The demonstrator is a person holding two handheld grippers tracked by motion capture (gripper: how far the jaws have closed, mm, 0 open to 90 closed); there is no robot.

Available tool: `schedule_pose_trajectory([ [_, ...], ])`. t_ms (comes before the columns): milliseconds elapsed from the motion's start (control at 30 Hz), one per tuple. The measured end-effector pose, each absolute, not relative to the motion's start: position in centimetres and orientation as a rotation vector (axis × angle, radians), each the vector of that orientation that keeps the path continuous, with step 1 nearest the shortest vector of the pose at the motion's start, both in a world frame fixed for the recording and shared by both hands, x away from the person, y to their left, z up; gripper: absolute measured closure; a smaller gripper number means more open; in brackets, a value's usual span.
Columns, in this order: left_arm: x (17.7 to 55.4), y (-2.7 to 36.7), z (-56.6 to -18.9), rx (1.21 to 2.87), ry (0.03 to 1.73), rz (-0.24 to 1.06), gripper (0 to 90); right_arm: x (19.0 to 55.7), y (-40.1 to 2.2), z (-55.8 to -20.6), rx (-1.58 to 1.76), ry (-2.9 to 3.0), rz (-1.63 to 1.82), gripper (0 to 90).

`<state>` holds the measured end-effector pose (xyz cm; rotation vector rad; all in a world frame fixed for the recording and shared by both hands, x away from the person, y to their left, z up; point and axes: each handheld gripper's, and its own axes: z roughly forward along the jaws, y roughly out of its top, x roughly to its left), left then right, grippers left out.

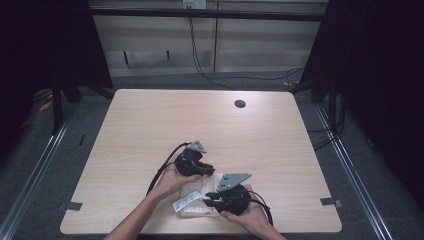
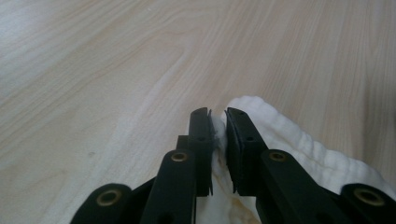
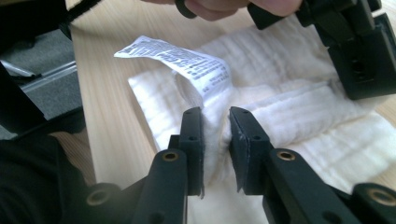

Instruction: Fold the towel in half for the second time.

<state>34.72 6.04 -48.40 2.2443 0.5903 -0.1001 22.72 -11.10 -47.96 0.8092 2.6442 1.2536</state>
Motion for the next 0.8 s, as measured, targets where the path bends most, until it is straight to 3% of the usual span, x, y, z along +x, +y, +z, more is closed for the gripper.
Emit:
schedule_pose_trajectory([
  [367, 34.4, 6.1, -47.4, 2.179, 0.576, -0.106, 65.8, 22.1, -12.8, -48.0, 0.908, 2.63, 1.201, 58.6],
  [800, 33.9, 7.5, -45.9, 2.204, 0.565, -0.039, 51.8, 22.4, -14.8, -48.2, 1.022, 2.606, 1.199, 46.0],
])
